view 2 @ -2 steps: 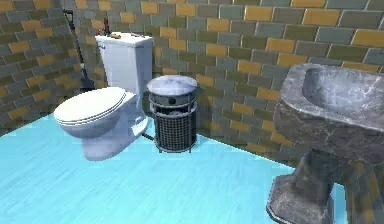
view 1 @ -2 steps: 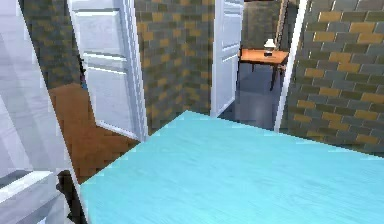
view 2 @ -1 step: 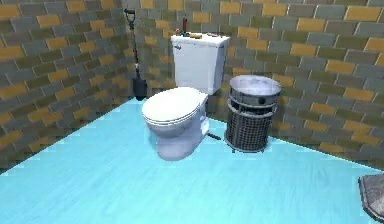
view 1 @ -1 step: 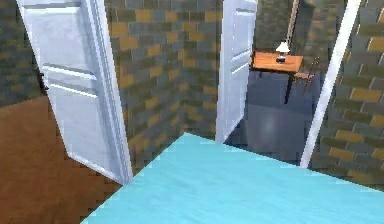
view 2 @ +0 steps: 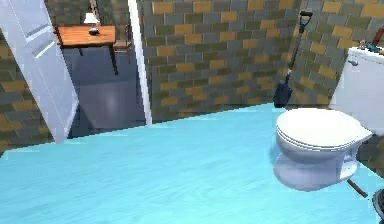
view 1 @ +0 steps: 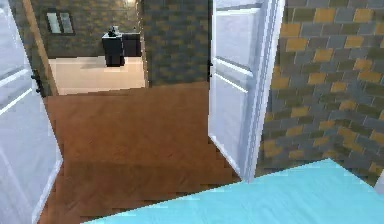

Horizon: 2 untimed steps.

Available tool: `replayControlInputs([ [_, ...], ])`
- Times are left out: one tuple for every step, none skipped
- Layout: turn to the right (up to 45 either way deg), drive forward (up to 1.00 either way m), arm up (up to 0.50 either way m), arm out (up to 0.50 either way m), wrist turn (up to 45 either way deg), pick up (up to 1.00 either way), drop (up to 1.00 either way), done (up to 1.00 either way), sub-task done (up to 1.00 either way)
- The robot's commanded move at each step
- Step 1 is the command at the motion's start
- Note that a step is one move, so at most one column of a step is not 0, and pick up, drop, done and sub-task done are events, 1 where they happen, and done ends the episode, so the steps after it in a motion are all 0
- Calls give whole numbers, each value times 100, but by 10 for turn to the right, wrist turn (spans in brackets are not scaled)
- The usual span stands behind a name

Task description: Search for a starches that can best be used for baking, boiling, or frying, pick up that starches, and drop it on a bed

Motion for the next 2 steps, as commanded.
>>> replayControlInputs([
  [0,55,0,0,0,0,0,0,0],
  [-210,0,0,0,0,0,0,0,0],
])
